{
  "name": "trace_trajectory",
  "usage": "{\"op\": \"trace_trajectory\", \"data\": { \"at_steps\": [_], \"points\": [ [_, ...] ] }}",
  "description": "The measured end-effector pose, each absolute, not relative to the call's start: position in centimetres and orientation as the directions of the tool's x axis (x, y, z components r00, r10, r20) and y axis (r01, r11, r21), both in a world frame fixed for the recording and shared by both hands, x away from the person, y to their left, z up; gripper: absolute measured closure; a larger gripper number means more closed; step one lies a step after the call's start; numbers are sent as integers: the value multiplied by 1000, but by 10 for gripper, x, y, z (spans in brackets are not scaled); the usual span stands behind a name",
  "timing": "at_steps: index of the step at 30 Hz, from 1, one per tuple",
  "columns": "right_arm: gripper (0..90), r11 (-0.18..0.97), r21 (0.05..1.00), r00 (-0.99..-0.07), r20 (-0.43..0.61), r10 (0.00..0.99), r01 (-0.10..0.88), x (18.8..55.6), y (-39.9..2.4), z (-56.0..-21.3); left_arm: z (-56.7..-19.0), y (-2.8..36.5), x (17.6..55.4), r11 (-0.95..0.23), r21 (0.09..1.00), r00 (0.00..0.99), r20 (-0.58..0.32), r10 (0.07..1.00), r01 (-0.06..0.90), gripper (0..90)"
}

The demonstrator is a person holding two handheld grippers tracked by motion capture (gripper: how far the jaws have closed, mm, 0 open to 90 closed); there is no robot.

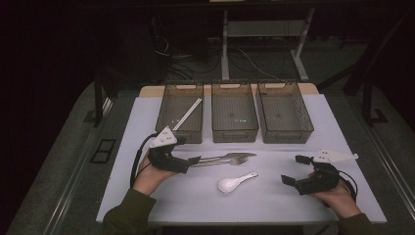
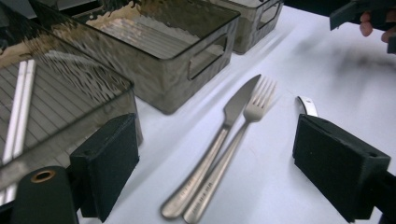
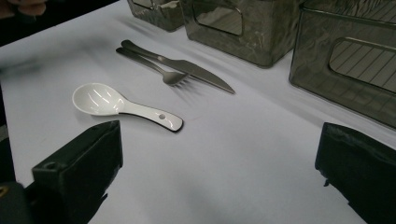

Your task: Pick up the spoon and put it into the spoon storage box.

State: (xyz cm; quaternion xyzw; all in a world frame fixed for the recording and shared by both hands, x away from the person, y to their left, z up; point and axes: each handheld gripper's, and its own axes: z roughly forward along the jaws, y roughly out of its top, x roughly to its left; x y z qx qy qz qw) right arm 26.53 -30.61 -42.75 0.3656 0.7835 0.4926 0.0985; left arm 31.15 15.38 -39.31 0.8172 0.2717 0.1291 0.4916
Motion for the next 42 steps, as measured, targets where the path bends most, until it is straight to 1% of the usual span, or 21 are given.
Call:
{"op": "trace_trajectory", "data": {
  "at_steps": [5, 10, 16, 19, 21, 22, 28, 32, 39, 40, 41, 42],
  "points": [
    [6, 248, 846, -720, 208, 662, 472, 265, -307, -426, -401, 157, 298, -367, 877, 817, -50, 574, 311, 45],
    [6, 268, 844, -736, 201, 647, 465, 265, -304, -424, -408, 161, 290, -368, 874, 815, -53, 577, 318, 0],
    [6, 288, 838, -762, 210, 613, 462, 266, -300, -420, -417, 167, 280, -372, 872, 828, -64, 557, 318, 0],
    [6, 307, 831, -775, 214, 594, 464, 268, -297, -419, -421, 168, 277, -372, 866, 824, -77, 561, 334, 0],
    [42, 320, 826, -783, 212, 585, 463, 269, -294, -418, -423, 169, 274, -371, 861, 820, -89, 566, 349, 0],
    [42, 328, 825, -787, 209, 580, 461, 270, -293, -418, -425, 169, 273, -374, 859, 823, -91, 561, 350, 0],
    [51, 358, 813, -807, 213, 551, 459, 276, -284, -418, -429, 168, 273, -405, 846, 830, -77, 552, 347, 0],
    [62, 379, 806, -826, 221, 519, 454, 280, -272, -418, -428, 169, 272, -386, 853, 827, -89, 556, 351, 0],
    [63, 455, 783, -868, 209, 450, 424, 288, -244, -415, -429, 168, 273, -391, 850, 836, -97, 540, 352, 0],
    [92, 469, 776, -875, 212, 436, 421, 290, -240, -415, -429, 168, 273, -396, 850, 839, -93, 537, 347, 0],
    [147, 483, 774, -885, 211, 415, 410, 291, -236, -415, -429, 168, 273, -394, 848, 837, -100, 538, 355, 0],
    [152, 489, 774, -893, 212, 398, 402, 292, -233, -416, -429, 168, 273, -395, 847, 838, -102, 536, 355, 0]
  ]
}}
